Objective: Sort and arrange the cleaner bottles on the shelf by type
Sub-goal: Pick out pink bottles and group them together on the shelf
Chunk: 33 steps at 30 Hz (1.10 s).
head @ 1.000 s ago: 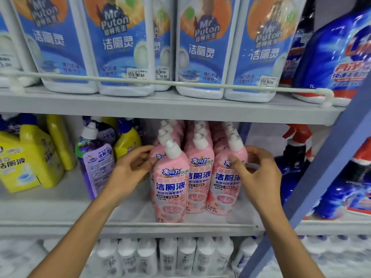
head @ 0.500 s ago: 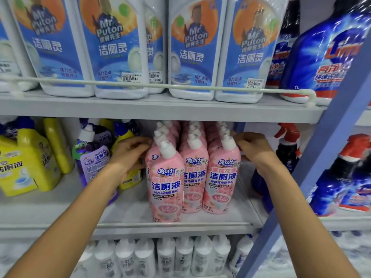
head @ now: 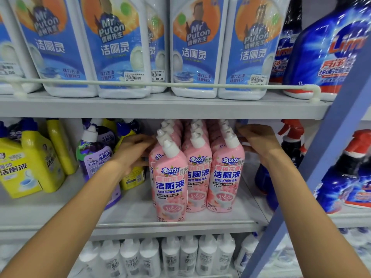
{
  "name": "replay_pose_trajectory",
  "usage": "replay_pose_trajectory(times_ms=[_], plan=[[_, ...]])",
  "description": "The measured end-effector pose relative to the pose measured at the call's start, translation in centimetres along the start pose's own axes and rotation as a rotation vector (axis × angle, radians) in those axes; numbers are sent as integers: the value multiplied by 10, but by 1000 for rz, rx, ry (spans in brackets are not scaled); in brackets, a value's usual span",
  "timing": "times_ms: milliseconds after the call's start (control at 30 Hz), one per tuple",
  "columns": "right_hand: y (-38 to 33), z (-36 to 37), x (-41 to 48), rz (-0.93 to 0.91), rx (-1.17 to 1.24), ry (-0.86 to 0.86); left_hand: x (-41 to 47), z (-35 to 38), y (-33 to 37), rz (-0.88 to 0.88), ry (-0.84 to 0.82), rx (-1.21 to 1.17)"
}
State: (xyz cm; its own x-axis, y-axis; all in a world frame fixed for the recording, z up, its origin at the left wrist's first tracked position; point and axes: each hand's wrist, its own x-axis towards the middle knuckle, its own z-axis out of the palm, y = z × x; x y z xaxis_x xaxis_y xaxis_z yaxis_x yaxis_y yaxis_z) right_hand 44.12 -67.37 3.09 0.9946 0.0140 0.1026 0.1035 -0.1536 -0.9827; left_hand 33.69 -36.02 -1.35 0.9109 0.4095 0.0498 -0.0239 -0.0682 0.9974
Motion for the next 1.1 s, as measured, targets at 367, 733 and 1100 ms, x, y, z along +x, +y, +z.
replay_pose_trajectory(times_ms=[367, 733, 1100], plan=[[0, 9, 19, 106, -108, -163, 37, 13, -2, 36, -7, -25], [4, 13, 21, 77, -36, -146, 44, 19, 1, -1, -7, -40], [46, -15, -38, -248, 74, 22, -25, 10, -13, 149, 138, -26]])
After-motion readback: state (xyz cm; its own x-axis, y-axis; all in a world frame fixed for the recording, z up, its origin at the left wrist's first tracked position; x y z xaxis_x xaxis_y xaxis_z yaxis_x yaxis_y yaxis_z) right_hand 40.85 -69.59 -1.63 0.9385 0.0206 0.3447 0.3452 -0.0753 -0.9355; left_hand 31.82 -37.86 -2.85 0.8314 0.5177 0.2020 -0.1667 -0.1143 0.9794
